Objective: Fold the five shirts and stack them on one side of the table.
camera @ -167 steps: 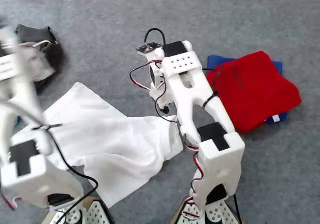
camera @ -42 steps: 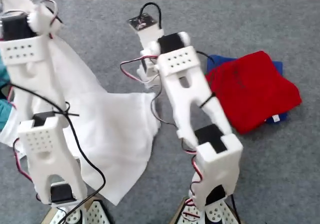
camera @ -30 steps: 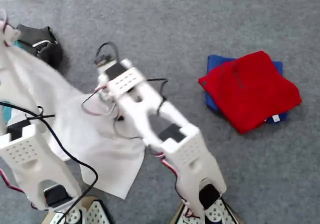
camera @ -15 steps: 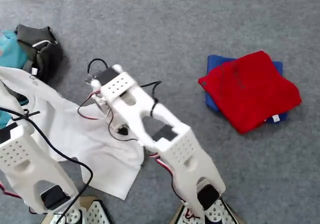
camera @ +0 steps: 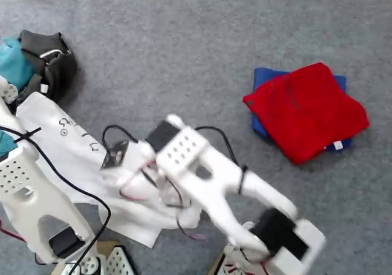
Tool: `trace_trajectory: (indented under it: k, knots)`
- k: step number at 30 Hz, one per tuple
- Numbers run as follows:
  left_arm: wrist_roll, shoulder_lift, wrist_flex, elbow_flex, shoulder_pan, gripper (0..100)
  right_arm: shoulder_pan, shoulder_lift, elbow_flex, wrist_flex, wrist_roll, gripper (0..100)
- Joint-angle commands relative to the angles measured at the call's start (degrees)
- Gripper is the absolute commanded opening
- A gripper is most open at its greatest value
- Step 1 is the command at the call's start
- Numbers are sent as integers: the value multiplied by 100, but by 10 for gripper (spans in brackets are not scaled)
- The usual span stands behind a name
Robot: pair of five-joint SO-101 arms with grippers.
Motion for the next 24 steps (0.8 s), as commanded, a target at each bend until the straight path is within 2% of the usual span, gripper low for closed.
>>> trace_trajectory:
  k: [1,6,9,14,18,20,24]
  knots:
    - [-26,-105,-62,-127,-136,29,-281,-611,338,-158,53,70]
    - [-70,-105,-18,-382,-303,29,-281,-664,356,-141,-18,274]
    - [-369,-97,-9,-330,-365,29,-273,-664,57,-53,316,322]
    - [-738,-26,-9,-321,-444,29,387,-567,-1121,-167,255,321]
    - [-914,193,-26,-110,-470,29,1046,180,-2035,-809,-695,315]
    - [-923,290,-26,-22,-497,29,1064,813,-2484,-897,-1336,270]
    - [-923,325,-18,75,-497,29,941,2325,-3310,-835,-2295,100]
